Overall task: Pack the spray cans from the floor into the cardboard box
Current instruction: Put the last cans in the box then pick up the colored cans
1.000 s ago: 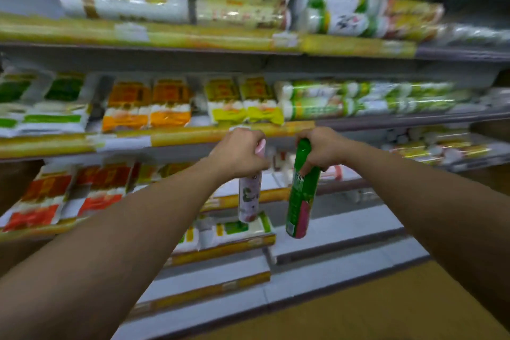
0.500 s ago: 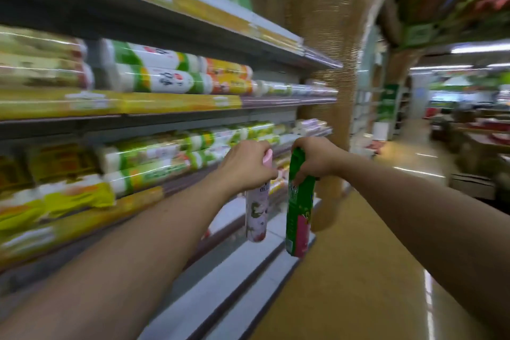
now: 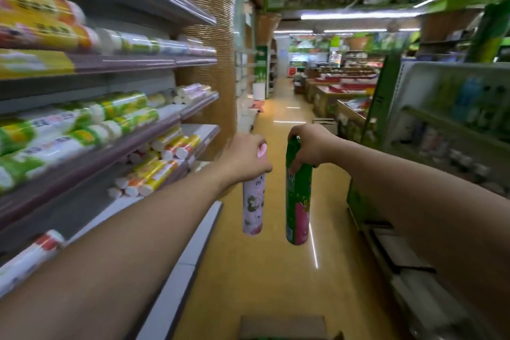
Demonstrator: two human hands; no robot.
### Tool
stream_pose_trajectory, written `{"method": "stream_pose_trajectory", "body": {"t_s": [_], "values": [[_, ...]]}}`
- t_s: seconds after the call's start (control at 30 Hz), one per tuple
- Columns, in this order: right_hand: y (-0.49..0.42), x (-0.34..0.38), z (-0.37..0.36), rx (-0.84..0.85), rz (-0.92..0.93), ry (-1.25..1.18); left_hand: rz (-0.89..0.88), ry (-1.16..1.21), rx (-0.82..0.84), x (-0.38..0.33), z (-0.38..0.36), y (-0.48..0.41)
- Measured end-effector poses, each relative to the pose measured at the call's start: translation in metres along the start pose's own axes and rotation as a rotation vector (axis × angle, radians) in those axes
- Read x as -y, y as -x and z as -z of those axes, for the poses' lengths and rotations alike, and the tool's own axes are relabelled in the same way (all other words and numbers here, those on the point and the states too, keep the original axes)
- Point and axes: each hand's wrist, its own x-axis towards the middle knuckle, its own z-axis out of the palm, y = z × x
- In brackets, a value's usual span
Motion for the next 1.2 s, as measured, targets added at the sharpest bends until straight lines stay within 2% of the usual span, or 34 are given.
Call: {"method": "stream_pose_trajectory", "body": {"t_s": [0.1, 0.27, 0.5, 0.7, 0.9, 1.07, 1.2], "values": [[-0.016, -0.032, -0.009, 0.035, -0.055, -0.007, -0.026, 0.036, 0.046, -0.006, -0.040, -0.020], [-0.054, -0.087, -0.036, 0.166, -0.097, -0.005, 0.033, 0.082, 0.116, -0.008, -0.109, -0.052], [-0.116, -0.178, -0.111, 0.415, -0.058, 0.041, 0.218, 0.046, 0.262, 0.006, -0.212, -0.078], [-0.142, -0.244, -0.228, 0.564, -0.064, 0.101, 0.370, 0.063, 0.448, 0.052, -0.337, -0.055], [-0.118, -0.310, -0.377, 0.645, -0.216, 0.065, 0.388, 0.090, 0.662, 0.099, -0.466, 0.003], [-0.072, -0.342, -0.473, 0.667, -0.317, 0.034, 0.423, 0.122, 0.761, 0.125, -0.525, 0.064], [-0.052, -0.353, -0.511, 0.691, -0.347, 0.004, 0.488, 0.166, 0.750, 0.137, -0.545, 0.090]]}}
